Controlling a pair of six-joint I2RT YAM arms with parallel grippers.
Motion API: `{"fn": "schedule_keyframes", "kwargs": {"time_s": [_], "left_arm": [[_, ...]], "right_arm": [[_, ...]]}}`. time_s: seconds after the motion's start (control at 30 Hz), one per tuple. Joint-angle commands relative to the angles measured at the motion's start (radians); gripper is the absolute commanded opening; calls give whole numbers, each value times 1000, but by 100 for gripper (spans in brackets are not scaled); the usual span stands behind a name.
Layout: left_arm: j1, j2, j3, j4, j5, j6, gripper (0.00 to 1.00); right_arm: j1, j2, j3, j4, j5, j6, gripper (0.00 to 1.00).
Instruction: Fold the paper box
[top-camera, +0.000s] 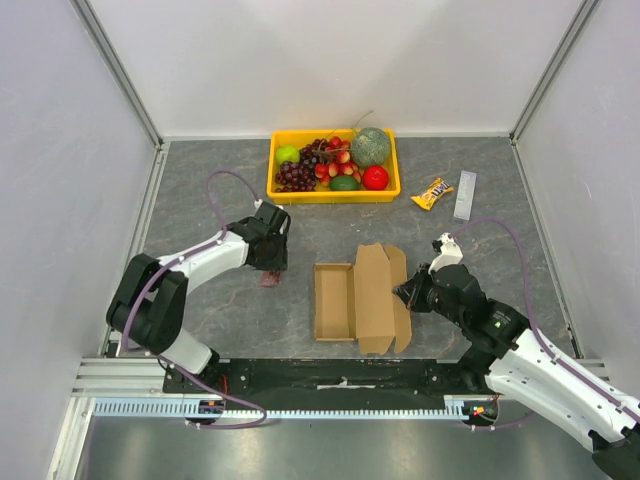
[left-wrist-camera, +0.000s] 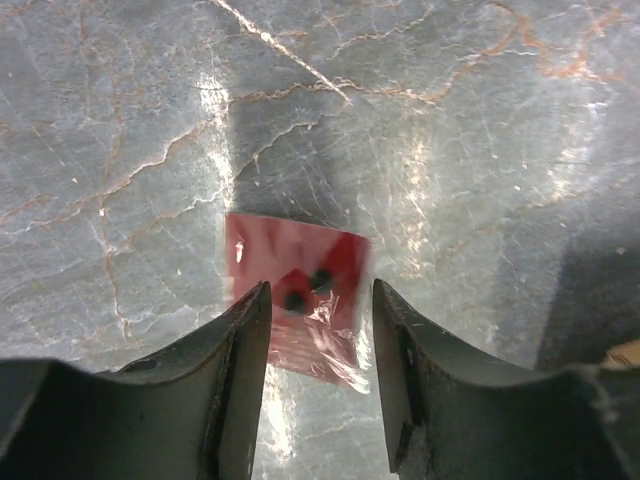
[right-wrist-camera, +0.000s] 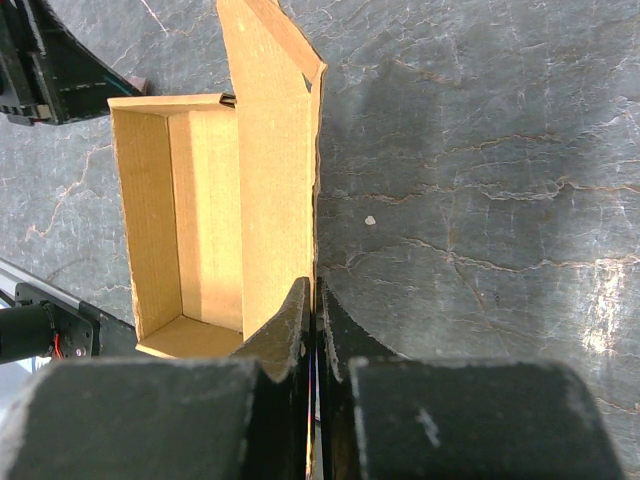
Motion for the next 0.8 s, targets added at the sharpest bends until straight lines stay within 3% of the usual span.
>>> {"fn": "schedule_keyframes", "kwargs": {"time_s": [0.0, 0.27, 0.4, 0.77], "left_arm": [[0, -103, 56, -38, 34, -7, 47], [0, -176, 74, -87, 17, -6, 44], [0, -128, 81, -139, -28, -20, 97], [2, -44, 10, -105, -132, -148, 100]], "right_arm": [[1, -7, 23, 21, -1, 0, 6], [3, -10, 21, 22, -4, 0, 6], [3, -11, 20, 24, -6, 3, 6], [3, -36, 15, 12, -6, 3, 6]]}}
